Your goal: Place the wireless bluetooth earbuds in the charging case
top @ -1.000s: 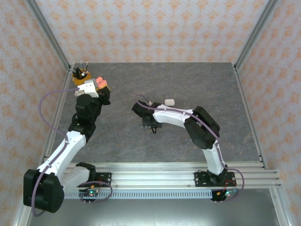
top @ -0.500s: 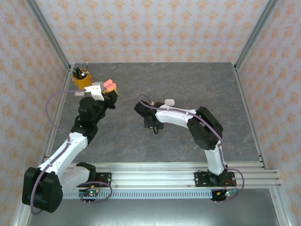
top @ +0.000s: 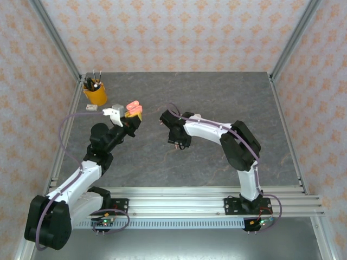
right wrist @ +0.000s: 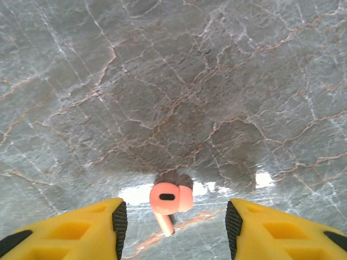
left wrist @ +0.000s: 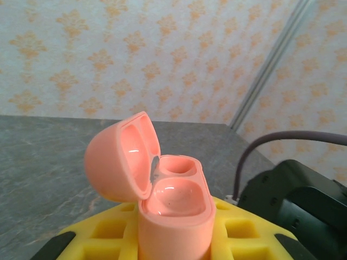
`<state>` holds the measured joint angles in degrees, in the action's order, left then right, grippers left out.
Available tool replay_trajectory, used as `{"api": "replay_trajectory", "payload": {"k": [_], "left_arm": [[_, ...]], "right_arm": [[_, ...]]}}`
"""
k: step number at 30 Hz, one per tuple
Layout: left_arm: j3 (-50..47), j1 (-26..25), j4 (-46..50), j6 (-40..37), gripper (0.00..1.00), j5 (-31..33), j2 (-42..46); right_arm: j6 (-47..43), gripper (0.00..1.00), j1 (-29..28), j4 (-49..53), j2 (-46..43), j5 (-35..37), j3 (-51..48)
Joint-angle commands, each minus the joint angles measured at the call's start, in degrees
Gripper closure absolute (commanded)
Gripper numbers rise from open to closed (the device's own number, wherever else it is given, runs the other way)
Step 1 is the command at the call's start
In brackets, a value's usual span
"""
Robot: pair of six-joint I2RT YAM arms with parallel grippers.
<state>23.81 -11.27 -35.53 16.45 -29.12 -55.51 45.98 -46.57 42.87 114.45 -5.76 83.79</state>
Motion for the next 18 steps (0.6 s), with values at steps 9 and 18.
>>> {"api": "replay_trajectory", "payload": {"k": [9, 18], "left_arm": [[0.93, -0.26, -5.30, -1.94, 1.00, -7.26, -2.43], [1.46, -0.33, -6.22, -1.95, 1.00, -7.02, -3.73]], "right_arm": [[3.11, 0.46, -0.10, 3.23, 1.01, 0.26, 3.07], [4.89, 0.47, -0.34, 5.67, 3.07, 2.46, 4.59]]}}
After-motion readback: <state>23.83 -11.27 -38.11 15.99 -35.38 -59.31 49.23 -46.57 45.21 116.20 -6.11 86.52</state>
